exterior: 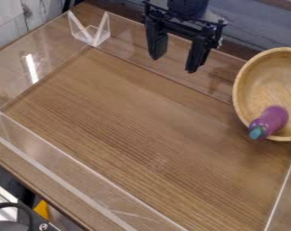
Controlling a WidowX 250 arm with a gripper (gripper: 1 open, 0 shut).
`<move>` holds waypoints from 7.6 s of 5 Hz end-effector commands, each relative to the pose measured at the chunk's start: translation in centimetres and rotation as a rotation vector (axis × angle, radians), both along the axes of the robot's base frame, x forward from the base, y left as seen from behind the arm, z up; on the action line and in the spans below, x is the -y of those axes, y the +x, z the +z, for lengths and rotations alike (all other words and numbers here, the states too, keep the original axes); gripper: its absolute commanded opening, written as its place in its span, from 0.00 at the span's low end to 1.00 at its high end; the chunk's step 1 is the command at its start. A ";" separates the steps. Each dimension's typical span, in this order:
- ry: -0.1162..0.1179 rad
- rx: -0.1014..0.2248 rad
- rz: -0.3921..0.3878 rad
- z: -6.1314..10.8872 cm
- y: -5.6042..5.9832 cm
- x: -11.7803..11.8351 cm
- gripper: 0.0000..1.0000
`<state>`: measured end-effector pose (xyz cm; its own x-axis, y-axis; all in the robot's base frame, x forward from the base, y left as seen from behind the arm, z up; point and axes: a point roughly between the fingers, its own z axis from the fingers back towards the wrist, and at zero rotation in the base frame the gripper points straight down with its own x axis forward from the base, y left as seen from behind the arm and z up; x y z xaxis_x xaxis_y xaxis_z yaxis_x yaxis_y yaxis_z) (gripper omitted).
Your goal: Remove the purple eggplant from inside the brown bowl and put it on the table
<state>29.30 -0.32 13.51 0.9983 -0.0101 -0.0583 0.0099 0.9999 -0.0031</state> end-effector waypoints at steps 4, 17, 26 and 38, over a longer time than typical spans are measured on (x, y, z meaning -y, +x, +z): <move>0.001 0.023 -0.295 -1.2 3.4 8.5 1.00; 0.007 0.161 -0.461 -9.6 7.9 12.6 1.00; 0.012 0.219 -0.403 -7.4 7.0 11.6 0.00; -0.006 0.265 -0.338 -6.5 6.8 12.0 0.00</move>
<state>35.53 -12.05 3.91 0.9328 -0.3411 0.1165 0.3392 0.9400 0.0362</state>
